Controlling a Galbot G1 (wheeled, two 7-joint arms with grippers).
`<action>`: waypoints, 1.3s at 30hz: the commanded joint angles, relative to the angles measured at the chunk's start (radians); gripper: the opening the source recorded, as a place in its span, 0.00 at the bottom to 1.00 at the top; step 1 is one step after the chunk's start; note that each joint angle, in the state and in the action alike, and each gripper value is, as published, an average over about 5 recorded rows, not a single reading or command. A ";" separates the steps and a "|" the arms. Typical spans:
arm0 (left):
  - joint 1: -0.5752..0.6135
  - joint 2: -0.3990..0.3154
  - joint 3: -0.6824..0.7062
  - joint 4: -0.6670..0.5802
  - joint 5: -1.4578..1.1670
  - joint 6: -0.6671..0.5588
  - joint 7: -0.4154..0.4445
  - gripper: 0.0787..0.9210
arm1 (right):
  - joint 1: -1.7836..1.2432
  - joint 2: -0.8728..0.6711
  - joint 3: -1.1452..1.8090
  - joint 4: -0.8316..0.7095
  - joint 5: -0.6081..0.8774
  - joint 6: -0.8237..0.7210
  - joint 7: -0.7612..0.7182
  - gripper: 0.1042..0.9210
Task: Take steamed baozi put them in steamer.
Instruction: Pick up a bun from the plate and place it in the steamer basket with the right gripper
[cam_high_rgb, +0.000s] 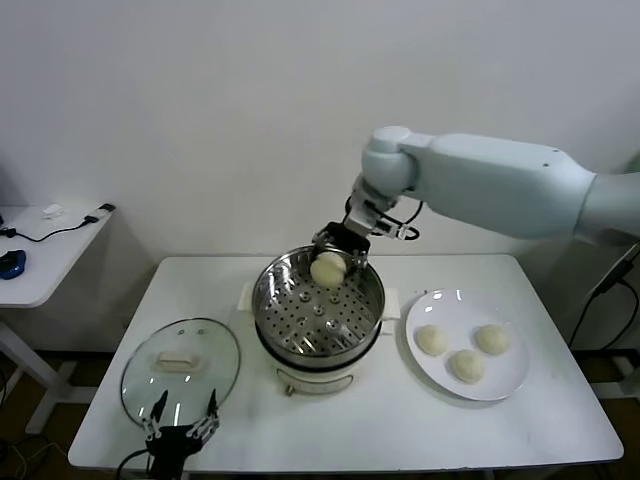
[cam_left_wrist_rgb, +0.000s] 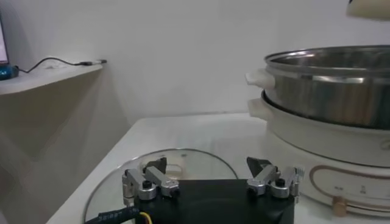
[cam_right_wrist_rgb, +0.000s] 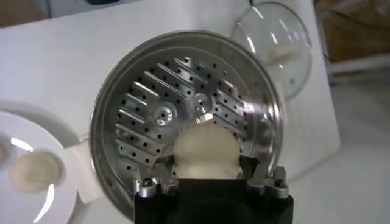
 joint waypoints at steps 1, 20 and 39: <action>0.001 0.001 0.002 -0.002 0.001 -0.001 0.000 0.88 | -0.095 0.092 -0.007 -0.146 -0.159 0.162 0.019 0.75; -0.018 0.008 -0.002 0.026 0.001 -0.008 -0.002 0.88 | -0.243 0.220 0.105 -0.507 -0.264 0.238 0.081 0.75; -0.020 0.002 0.007 0.013 0.006 -0.007 -0.001 0.88 | -0.099 0.140 0.057 -0.361 -0.045 0.256 0.029 0.88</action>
